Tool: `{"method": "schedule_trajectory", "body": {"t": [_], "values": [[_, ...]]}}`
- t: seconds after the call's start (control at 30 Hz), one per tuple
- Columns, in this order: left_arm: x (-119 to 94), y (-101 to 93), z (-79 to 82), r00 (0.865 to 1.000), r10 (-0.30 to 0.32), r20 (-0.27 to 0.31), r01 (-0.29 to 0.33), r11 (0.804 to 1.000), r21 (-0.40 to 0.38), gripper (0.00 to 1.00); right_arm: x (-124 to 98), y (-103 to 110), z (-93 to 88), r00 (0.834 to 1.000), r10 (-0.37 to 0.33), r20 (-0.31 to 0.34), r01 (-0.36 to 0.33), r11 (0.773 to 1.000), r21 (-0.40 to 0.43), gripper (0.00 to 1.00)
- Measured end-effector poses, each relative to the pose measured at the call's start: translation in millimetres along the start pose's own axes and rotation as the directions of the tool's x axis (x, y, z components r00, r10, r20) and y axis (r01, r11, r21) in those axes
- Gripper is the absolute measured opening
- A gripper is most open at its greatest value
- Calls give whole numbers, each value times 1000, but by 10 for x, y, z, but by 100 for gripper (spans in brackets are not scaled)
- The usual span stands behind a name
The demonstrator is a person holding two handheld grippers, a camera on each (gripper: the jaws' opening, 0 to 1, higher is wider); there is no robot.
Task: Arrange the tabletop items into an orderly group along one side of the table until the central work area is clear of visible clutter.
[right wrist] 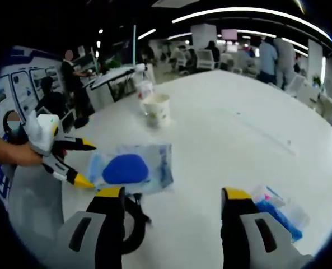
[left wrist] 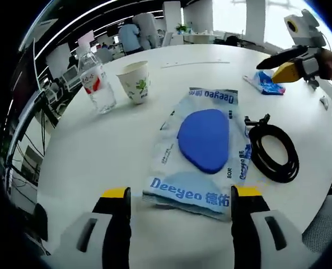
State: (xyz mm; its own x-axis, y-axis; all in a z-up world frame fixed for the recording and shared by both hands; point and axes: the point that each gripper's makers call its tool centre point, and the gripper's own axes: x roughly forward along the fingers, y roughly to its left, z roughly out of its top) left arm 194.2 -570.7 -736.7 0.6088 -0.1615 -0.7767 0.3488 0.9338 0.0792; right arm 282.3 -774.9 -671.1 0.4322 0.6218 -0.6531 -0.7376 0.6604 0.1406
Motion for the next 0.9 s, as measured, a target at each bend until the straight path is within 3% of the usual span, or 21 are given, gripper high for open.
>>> {"method": "schedule_trajectory", "body": {"t": [0.2, 0.33, 0.57, 0.63, 0.9], "values": [[-1, 116, 8, 1000, 1, 2, -2, 1000, 16, 68, 70, 48, -10, 1000, -3, -11, 3, 1000, 7, 66], [13, 138, 27, 1000, -7, 6, 6, 998, 55, 62, 100, 89, -30, 1000, -7, -24, 7, 1000, 8, 65], [56, 77, 31, 999, -52, 14, 51, 997, 54, 52, 128, 117, -52, 999, -11, -39, 12, 1000, 14, 64], [53, 90, 39, 998, -60, 10, 60, 996, 61, 46, 137, 120, -49, 999, -12, -42, 13, 1000, 17, 64], [70, 202, 50, 998, -55, -5, 55, 997, 62, 37, 199, 167, 3, 999, -7, -45, 8, 1000, 13, 63]]}}
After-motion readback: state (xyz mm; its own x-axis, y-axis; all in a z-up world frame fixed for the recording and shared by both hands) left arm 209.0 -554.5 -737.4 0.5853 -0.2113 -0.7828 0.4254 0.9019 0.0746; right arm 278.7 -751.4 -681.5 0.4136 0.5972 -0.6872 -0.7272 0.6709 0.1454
